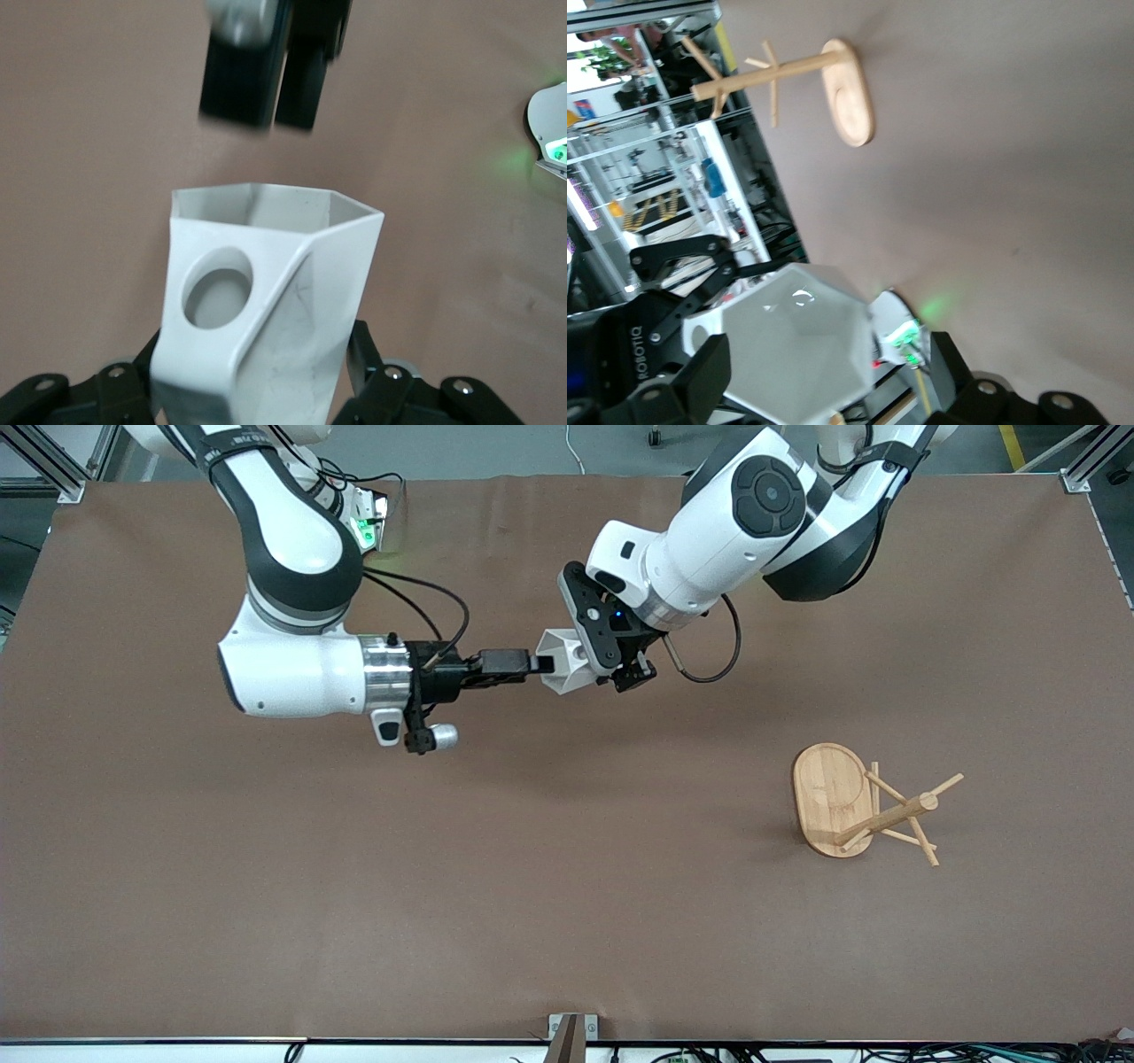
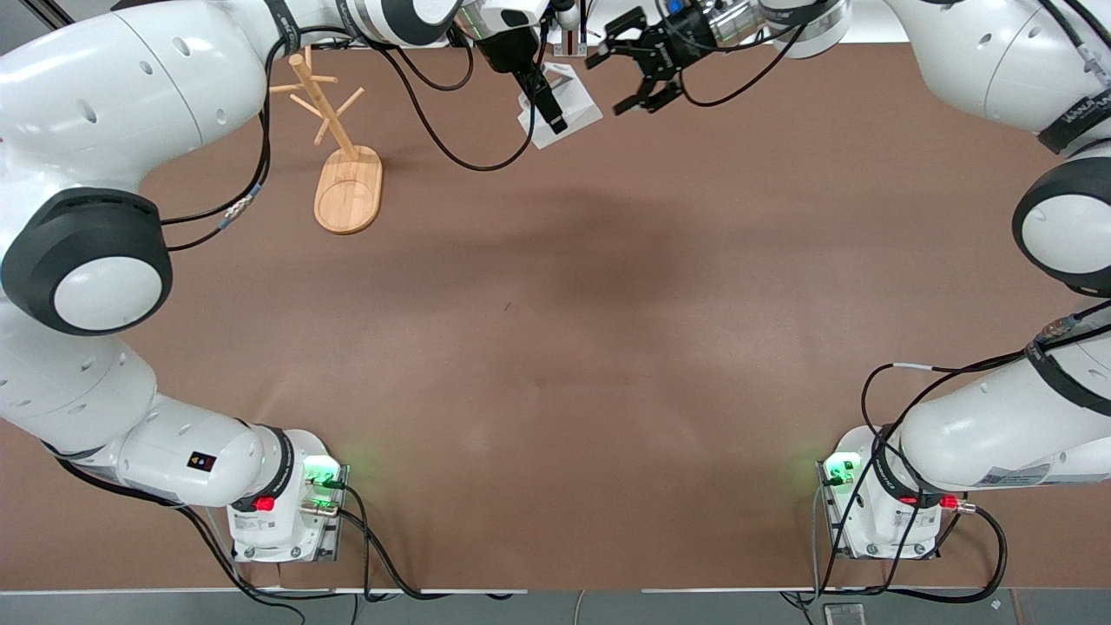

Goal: Hang cup on rack
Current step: 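Carry the cup toward the rack while the right gripper withdraws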

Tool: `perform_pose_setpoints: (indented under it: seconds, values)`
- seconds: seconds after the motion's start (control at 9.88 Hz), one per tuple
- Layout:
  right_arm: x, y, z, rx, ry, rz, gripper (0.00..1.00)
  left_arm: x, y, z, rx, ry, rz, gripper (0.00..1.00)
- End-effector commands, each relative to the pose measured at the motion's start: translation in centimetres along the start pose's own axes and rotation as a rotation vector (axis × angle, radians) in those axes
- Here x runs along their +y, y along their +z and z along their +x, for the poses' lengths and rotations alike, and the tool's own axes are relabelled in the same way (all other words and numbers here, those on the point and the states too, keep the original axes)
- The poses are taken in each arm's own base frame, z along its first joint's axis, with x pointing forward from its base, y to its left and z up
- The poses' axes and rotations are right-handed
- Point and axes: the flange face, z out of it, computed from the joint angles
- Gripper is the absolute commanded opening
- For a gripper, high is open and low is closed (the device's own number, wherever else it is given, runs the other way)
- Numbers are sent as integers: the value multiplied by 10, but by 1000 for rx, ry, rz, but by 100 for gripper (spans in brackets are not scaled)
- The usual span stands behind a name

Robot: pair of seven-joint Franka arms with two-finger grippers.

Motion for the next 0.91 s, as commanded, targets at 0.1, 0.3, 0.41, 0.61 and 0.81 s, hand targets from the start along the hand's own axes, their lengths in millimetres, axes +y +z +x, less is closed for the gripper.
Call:
perform_pose_setpoints:
  seconds: [0.1,0.3,0.41,0.61,0.81]
  values:
    - [28,-64,3,134,73,-356,100,-54,-41,-39,-91,-280,31,1]
    - [64,-131,10,253,93,-613,100,-86,-65,-62,-87,-454,66,1]
    - [76,-174,10,331,96,-707,100,-104,-71,-74,-81,-512,70,1]
    - [78,-256,-2,490,87,-899,100,-134,-81,-103,-105,-656,63,0]
    - [64,-325,-21,572,135,-942,100,-145,-77,-119,-137,-769,54,0]
